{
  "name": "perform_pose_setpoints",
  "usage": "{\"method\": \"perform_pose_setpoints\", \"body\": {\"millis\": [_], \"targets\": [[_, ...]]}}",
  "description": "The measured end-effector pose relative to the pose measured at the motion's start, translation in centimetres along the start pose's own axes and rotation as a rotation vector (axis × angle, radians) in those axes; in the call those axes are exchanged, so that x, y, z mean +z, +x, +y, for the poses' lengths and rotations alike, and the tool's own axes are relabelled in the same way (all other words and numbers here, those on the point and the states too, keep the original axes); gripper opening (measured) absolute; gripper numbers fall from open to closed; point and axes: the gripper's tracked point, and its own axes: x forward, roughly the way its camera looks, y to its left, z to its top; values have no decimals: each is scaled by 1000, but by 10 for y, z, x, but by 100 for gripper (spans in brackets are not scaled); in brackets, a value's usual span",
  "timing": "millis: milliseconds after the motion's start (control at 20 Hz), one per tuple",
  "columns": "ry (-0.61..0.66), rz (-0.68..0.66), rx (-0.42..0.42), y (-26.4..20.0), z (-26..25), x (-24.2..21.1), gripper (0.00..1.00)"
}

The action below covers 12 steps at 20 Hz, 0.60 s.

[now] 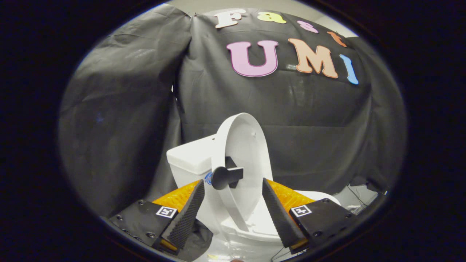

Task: Open the toilet lid.

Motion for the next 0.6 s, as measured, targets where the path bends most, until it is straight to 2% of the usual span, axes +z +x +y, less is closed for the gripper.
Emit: {"method": "perform_pose_setpoints", "body": {"millis": [250, 600], "targets": [[-62, 41, -3, -14, -24, -17, 98], [-55, 20, 47, -36, -47, -20, 98]]}}
